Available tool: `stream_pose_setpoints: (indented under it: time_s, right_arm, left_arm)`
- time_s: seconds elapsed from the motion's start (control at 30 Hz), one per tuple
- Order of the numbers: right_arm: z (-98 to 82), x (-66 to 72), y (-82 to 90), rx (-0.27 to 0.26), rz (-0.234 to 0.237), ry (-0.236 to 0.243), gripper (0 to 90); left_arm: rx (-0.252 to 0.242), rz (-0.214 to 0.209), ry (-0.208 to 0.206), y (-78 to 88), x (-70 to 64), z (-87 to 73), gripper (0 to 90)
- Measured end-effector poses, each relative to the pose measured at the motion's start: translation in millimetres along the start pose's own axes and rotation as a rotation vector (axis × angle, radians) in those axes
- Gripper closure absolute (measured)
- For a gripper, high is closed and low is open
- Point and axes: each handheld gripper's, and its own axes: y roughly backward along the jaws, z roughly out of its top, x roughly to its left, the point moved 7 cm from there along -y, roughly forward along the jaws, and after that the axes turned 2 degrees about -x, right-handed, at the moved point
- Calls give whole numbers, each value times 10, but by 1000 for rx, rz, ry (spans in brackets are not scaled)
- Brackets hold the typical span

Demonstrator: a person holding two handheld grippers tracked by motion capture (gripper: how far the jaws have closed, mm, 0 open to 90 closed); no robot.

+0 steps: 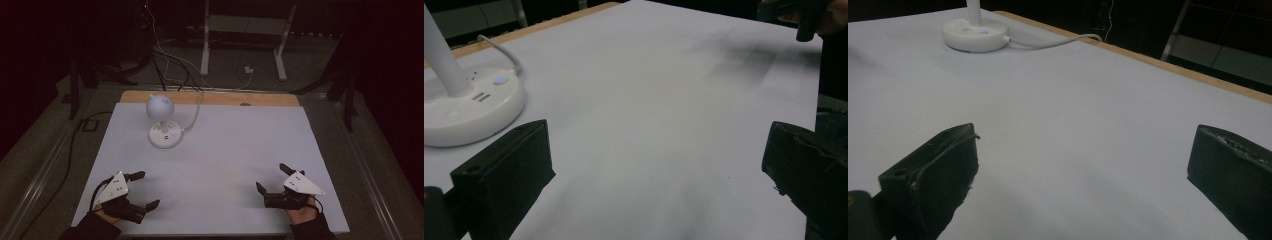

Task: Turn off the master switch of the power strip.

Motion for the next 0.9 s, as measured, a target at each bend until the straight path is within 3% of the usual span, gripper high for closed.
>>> stream_pose_setpoints:
  time_s: [0.43, 0.5, 0.9]
  right_arm:
    - [11, 7, 5, -7, 1, -11, 0]
    - [14, 3, 7, -10, -1, -12, 0]
    - [35, 15, 22, -22, 4, -14, 0]
  left_arm:
    - [-26, -22, 33, -47, 90, 239, 4]
    - [-27, -16, 21, -66, 104, 270, 4]
    - [-48, 5, 42, -214, 225, 496, 4]
